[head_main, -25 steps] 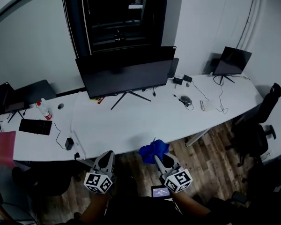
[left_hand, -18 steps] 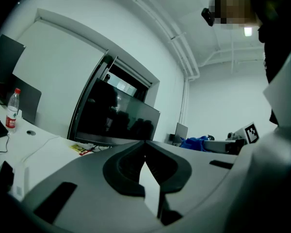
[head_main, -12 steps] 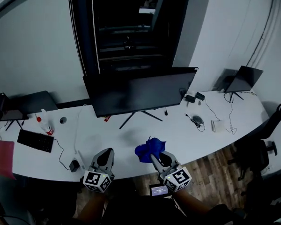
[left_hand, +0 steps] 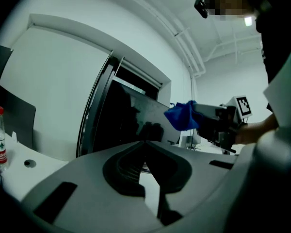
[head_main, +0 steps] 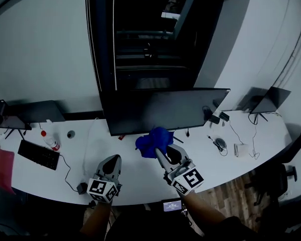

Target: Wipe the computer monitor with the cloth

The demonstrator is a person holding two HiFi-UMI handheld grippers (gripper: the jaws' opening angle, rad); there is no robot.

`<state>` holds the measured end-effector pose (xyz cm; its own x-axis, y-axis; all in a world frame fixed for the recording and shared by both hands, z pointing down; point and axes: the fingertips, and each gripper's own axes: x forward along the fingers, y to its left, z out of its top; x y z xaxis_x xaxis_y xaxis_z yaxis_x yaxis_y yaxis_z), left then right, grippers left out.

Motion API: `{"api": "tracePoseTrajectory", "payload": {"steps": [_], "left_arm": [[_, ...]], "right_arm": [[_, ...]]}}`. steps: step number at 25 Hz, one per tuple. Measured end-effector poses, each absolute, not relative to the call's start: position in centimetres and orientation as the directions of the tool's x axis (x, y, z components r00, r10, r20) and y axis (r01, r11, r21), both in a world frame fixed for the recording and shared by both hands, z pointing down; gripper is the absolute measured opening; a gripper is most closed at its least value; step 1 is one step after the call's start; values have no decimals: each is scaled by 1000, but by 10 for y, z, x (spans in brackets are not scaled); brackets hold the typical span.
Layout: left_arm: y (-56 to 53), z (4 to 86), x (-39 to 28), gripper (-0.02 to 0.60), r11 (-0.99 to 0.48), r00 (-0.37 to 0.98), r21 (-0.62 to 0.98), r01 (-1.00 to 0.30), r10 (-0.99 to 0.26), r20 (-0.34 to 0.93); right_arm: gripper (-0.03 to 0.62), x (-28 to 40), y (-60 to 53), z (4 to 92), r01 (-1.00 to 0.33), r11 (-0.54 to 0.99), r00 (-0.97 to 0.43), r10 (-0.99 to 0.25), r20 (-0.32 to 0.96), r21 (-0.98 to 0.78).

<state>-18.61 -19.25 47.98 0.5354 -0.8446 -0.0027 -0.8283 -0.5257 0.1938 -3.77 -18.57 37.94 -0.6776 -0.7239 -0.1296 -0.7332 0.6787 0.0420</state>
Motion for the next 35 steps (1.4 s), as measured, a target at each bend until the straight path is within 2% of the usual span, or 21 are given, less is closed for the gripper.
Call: {"api": "tracePoseTrajectory", "payload": {"steps": [6,17,27,31,35], "left_arm": [[-211,471,-194,-6,-531,536,181,-828,-844,-23],[-238,456,-205,-6,-512,510,173,-842,-858,-58],[-245,442,-228,-6,-449,439,168,-878,-894,-92],[-241,446,-234,-6,-419,411,166,-893,-908,-86],[-239,449,-234,-6,-404,396,169,-899,-915,-79]], "right_arm": [[83,-74,-233,310,-672,725,-737,-633,-238,153],[82,-147,-309,224,-603,721,-798,-547,-255,341],[82,-225,-354,237,-466,718,-845,-534,-21,517],[81,-237,-361,259,-408,697,-823,-560,91,590],[81,-241,-364,273,-358,667,-801,-579,152,654]]}}
